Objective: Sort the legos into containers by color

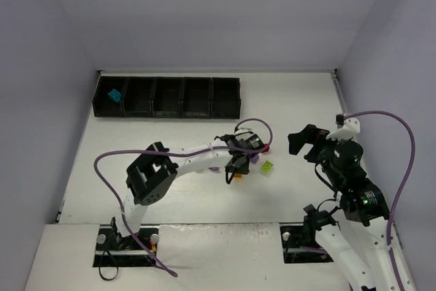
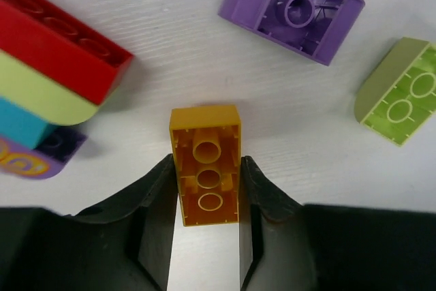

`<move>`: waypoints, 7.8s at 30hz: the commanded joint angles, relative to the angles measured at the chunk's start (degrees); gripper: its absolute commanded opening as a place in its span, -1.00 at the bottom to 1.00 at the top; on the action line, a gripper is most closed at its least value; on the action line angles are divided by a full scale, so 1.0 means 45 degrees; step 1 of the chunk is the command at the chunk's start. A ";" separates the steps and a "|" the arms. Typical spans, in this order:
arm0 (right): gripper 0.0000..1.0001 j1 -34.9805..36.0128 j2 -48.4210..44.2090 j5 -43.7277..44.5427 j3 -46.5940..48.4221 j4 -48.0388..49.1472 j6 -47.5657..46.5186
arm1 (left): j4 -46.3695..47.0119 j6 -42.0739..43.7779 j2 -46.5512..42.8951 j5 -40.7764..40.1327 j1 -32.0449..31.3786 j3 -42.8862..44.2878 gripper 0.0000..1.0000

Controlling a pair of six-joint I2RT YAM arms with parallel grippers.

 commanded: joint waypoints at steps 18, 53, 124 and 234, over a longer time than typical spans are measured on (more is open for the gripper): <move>1.00 0.0070 0.2483 -0.1654 0.0483 0.0845 -0.1292 | 0.1007 0.9416 -0.3814 0.1041 1.0924 0.2551 -1.00; 1.00 0.0051 0.2817 -0.1577 0.0639 0.0806 -0.1019 | -0.0203 0.9538 -0.3124 0.4107 0.8751 0.3343 0.32; 1.00 0.0070 -0.0055 -0.2222 0.0502 0.0260 0.0212 | 0.1244 1.0711 -0.2949 0.3642 0.3815 0.1326 -0.98; 1.00 0.0070 0.0219 -0.1284 0.0776 0.0474 -0.0628 | 0.1123 0.9322 0.1506 0.3068 0.7843 0.7095 0.17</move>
